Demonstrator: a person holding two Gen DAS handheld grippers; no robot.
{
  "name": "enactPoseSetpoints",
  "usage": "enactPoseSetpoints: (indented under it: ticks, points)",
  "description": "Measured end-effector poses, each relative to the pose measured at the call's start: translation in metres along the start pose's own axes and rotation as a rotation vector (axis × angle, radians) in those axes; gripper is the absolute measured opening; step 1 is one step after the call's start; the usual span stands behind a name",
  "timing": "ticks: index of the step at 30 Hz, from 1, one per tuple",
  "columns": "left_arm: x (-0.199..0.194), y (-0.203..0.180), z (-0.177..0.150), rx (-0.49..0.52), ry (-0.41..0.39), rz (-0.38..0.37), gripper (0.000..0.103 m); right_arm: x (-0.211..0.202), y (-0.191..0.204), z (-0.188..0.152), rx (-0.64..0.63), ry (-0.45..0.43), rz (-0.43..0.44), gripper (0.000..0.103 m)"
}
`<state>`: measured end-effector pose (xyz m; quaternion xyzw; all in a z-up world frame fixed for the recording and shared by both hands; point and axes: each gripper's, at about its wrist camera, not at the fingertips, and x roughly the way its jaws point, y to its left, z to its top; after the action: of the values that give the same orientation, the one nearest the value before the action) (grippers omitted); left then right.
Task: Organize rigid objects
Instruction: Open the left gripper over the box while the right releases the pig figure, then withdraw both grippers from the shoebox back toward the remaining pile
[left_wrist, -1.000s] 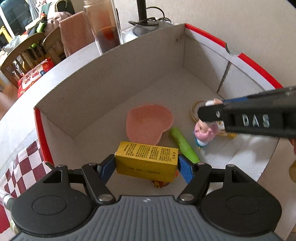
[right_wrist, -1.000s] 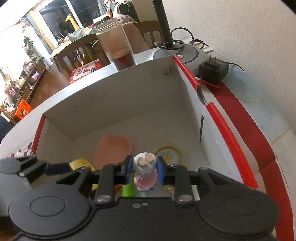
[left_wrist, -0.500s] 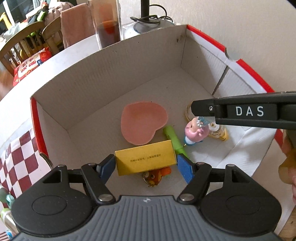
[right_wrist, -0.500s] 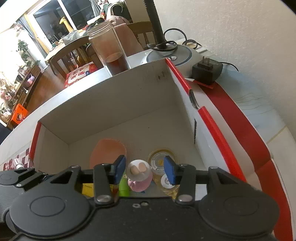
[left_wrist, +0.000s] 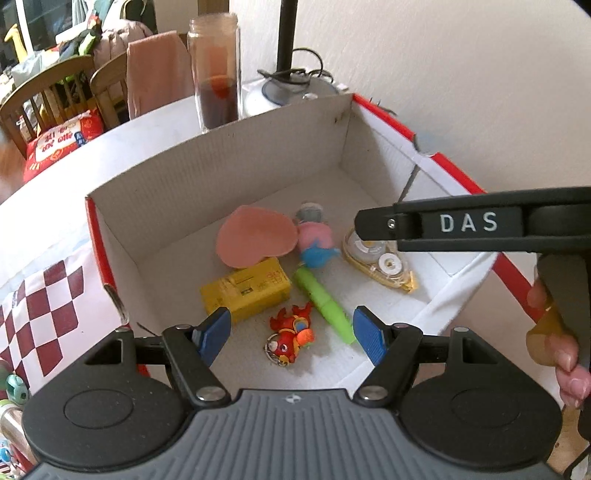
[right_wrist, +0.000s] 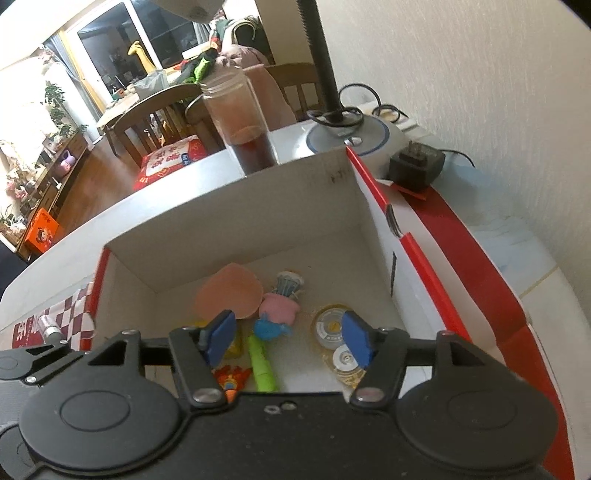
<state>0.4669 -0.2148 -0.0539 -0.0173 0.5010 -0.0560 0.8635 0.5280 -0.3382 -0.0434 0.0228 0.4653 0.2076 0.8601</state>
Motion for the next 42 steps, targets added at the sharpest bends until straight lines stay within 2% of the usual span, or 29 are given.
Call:
enactPoseSetpoints:
  ticks: [12,16,23,25,27,31,42]
  points:
    - [-0.058,0.015,-0.020,0.002,-0.129,-0.025,0.072,-0.037,0.042,-0.009,-0.074,-0.052,0.017,0.071]
    - [-0.078,0.030,-0.033,-0.005,-0.167,-0.028,0.072,-0.051,0.060,-0.015,-0.099,-0.075,0.021,0.078]
    - [-0.119,0.072,-0.061,-0.043,-0.237,-0.019,0.073,-0.071,0.091,-0.030,-0.105,-0.115,0.041,0.086]
    - [-0.131,0.086,-0.070,-0.055,-0.256,-0.011,0.073,-0.076,0.101,-0.036,-0.107,-0.130,0.053,0.091]
    - [-0.145,0.102,-0.080,-0.070,-0.280,0.001,0.078,-0.081,0.114,-0.042,-0.114,-0.143,0.060,0.094]
    - [-0.169,0.131,-0.100,-0.084,-0.313,0.021,0.079,-0.085,0.142,-0.057,-0.142,-0.164,0.075,0.099]
    - [-0.208,0.210,-0.156,-0.117,-0.346,0.065,0.080,-0.081,0.218,-0.093,-0.234,-0.186,0.121,0.103]
